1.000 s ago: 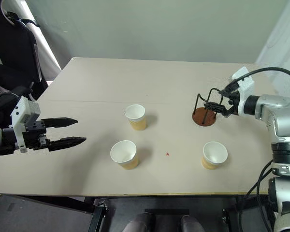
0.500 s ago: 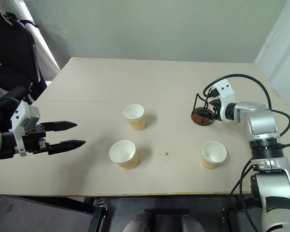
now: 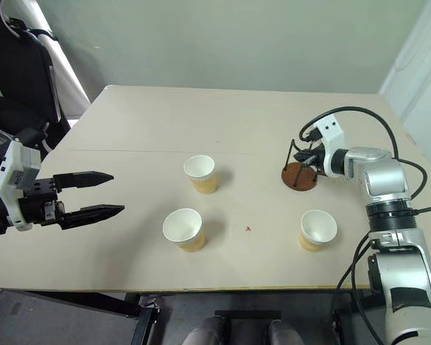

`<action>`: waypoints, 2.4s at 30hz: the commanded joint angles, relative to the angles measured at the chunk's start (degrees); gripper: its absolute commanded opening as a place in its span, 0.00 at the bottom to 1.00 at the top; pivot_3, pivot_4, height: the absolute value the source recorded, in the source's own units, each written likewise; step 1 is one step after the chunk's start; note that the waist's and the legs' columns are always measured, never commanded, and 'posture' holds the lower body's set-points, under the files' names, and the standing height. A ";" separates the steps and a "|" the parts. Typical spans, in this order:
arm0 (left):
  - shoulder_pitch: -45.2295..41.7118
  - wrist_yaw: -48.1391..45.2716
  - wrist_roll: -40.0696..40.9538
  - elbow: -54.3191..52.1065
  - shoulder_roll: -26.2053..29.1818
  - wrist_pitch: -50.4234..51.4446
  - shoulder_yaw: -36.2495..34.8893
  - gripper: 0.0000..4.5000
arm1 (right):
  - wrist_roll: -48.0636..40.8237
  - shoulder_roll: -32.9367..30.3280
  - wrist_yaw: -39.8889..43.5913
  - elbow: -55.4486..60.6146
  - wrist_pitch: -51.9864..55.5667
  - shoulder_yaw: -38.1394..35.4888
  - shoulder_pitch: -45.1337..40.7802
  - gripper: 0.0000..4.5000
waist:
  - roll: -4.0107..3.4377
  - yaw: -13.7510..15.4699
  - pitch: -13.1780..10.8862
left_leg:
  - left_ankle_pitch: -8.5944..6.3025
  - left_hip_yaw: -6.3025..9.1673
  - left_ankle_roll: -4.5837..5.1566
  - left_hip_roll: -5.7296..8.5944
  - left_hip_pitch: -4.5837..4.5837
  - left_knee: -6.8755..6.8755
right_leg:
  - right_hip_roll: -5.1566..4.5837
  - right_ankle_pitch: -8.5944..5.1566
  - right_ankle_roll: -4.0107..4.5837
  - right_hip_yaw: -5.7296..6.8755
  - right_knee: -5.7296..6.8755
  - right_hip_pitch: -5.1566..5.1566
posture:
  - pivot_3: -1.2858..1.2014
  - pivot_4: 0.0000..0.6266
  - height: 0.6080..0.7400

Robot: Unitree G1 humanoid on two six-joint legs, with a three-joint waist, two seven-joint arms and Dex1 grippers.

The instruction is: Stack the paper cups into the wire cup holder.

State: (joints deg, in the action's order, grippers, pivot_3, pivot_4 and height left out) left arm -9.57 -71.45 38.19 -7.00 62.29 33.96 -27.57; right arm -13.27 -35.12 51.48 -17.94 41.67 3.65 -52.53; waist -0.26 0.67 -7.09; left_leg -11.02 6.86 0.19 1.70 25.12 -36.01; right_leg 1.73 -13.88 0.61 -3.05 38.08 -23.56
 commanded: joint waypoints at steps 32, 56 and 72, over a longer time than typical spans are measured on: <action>-1.99 -6.16 0.84 -9.32 4.50 -3.48 1.56 1.00 | -9.01 -6.41 25.87 28.86 -5.85 16.02 3.88 0.00 | 0.07 -0.24 0.04 | 0.06 0.03 0.10 -0.05 -0.07 -0.03 | 0.06 -0.01 0.04 0.00 -0.05 0.13 | 0.52 0.24 1.00; -9.95 -9.11 0.40 -7.36 5.35 -6.09 8.34 1.00 | -16.54 -27.50 34.09 32.84 -0.15 -0.93 3.47 0.95 | 0.29 0.94 0.17 | -0.16 0.07 -0.18 -0.05 0.07 -0.03 | 0.06 -0.13 0.29 0.01 -0.13 0.11 | 0.52 0.24 1.00; -13.89 -11.22 -3.10 -4.43 4.74 -8.87 14.68 1.00 | -9.17 -35.28 26.32 45.70 -0.20 3.34 23.44 0.95 | 0.29 0.01 0.08 | -0.09 -0.02 -0.12 -0.36 -0.07 -0.08 | 0.33 -0.15 0.06 -0.04 -0.08 0.25 | 0.52 0.24 1.00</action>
State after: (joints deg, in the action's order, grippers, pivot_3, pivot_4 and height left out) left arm -23.46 -82.52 34.71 -10.69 66.63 25.35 -11.91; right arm -24.31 -70.00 78.66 26.43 42.80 6.06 -29.35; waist 0.02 0.68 -7.01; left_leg -11.11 6.84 0.08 1.35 25.06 -36.10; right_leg 2.06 -14.03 0.66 -3.09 38.00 -23.31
